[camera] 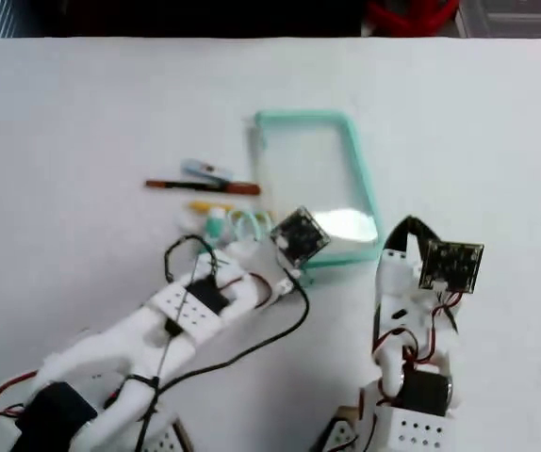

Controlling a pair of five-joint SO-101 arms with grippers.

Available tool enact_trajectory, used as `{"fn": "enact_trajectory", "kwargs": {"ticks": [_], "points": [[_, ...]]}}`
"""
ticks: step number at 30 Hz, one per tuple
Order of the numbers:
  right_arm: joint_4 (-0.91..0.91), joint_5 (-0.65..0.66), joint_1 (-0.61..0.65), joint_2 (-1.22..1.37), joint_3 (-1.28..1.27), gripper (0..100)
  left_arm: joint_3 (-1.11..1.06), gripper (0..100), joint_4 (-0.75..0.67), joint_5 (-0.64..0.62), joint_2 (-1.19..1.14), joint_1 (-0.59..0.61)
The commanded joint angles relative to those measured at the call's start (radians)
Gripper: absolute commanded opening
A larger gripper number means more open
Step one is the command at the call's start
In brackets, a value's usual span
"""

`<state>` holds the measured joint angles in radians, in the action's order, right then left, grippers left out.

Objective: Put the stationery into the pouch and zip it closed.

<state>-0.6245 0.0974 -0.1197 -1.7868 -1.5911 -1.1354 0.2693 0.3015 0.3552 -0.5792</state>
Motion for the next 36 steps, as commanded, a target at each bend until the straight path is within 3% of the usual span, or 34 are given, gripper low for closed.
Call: {"fn": "enact_trajectory", "kwargs": {"ticks": [1, 11, 14, 19, 33, 36], "points": [[0.028, 0.002, 0.010, -0.013, 0.011, 1.8, 0.049, 8, 0.011, 0.040, 0.005, 0.001], [0.028, 0.002, 0.010, -0.013, 0.011, 1.8, 0.055, 8, 0.011, 0.046, 0.005, -0.035], [0.028, 0.002, 0.012, -0.013, 0.011, 1.8, 0.061, 2, -0.064, 0.046, 0.004, -0.085], [0.028, 0.002, 0.012, -0.013, 0.011, 1.8, 0.049, 3, -0.107, 0.040, 0.004, -0.071], [0.028, 0.002, 0.012, -0.013, 0.011, 1.8, 0.017, 2, -0.101, 0.005, 0.015, -0.054], [0.028, 0.002, 0.012, -0.013, 0.011, 1.8, 0.018, 2, -0.044, 0.005, 0.067, -0.064]]}}
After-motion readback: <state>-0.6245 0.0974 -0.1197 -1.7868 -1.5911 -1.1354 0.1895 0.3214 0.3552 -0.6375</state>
